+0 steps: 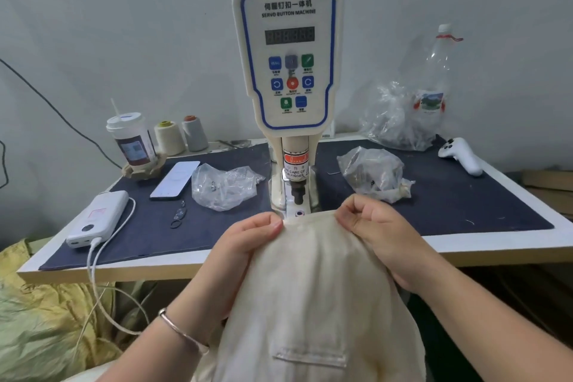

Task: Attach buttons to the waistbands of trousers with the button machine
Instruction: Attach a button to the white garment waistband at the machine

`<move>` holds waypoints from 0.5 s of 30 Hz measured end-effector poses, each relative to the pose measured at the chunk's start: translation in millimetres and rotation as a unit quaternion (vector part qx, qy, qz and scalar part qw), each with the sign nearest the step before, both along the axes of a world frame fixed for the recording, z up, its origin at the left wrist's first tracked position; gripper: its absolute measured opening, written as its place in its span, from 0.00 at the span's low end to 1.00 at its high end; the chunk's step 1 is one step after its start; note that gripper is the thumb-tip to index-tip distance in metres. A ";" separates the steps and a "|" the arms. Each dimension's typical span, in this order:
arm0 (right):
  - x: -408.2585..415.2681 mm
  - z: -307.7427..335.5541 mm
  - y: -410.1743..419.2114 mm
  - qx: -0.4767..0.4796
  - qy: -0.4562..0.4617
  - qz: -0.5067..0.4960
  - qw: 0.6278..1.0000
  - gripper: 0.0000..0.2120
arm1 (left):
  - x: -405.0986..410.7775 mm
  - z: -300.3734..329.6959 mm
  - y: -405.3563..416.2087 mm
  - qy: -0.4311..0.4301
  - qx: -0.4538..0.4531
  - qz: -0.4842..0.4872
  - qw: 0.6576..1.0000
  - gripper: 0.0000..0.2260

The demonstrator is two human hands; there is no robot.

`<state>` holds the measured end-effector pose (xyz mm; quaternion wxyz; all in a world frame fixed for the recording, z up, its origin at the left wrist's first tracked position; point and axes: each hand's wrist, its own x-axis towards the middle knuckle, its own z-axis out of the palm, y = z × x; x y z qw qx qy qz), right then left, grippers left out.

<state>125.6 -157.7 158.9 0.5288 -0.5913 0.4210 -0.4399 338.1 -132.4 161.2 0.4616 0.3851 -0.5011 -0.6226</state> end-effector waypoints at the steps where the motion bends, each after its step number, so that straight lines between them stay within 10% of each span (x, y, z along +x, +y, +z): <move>1: 2.7 -8.5 -6.7 0.016 0.002 -0.012 1.000 0.09 | 0.2 -7.2 -5.4 -0.014 0.003 0.016 1.000 0.10; 15: 17.4 -46.1 -73.3 0.022 0.091 -0.055 0.994 0.11 | 11.2 -55.4 -83.2 -0.156 -0.051 0.088 0.982 0.09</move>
